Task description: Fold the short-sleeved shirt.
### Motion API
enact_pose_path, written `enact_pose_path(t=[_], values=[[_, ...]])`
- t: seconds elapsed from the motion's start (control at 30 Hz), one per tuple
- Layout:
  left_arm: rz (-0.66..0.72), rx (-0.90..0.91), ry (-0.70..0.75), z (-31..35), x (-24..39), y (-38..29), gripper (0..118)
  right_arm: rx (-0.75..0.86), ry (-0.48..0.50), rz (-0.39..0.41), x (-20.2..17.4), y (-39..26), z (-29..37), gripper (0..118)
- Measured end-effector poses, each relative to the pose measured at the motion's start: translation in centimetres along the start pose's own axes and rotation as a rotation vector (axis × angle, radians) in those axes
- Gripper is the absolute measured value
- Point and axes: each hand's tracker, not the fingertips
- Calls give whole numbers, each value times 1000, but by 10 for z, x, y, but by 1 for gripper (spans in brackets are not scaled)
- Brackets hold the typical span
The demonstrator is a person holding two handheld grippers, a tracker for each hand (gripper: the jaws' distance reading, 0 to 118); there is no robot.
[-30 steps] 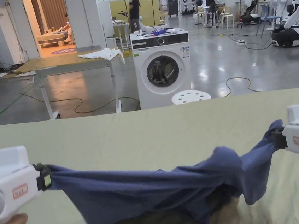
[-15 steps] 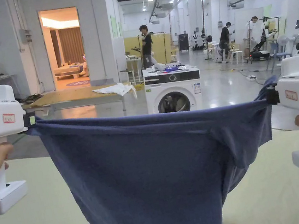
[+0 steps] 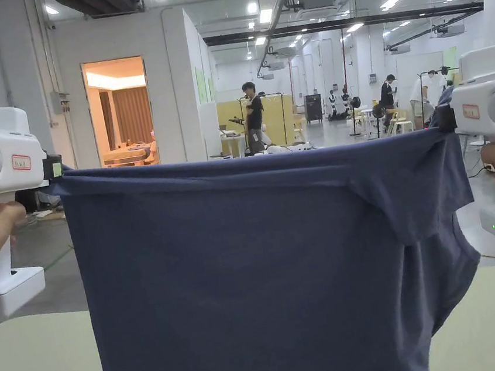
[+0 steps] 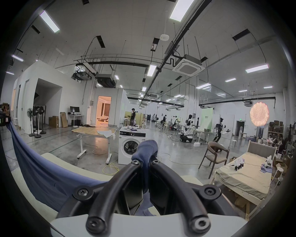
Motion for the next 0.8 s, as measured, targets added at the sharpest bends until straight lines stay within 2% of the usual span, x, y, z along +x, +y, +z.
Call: enact_pose_path(t=[0.1, 0.3, 0.57, 0.8], values=[[2, 0, 2, -8, 3, 3, 0, -8, -12, -5, 0, 4, -9, 3], [-15, -38, -6, -21, 13, -26, 0, -45, -22, 11, -1, -32, -15, 3], [2, -158, -56, -18, 17, -129, 0, -154, -8, 24, -5, -121, 3, 3], [39, -242, -96, 23, 17, -216, 0, -217, 2, 74, -4, -194, 42, 3]])
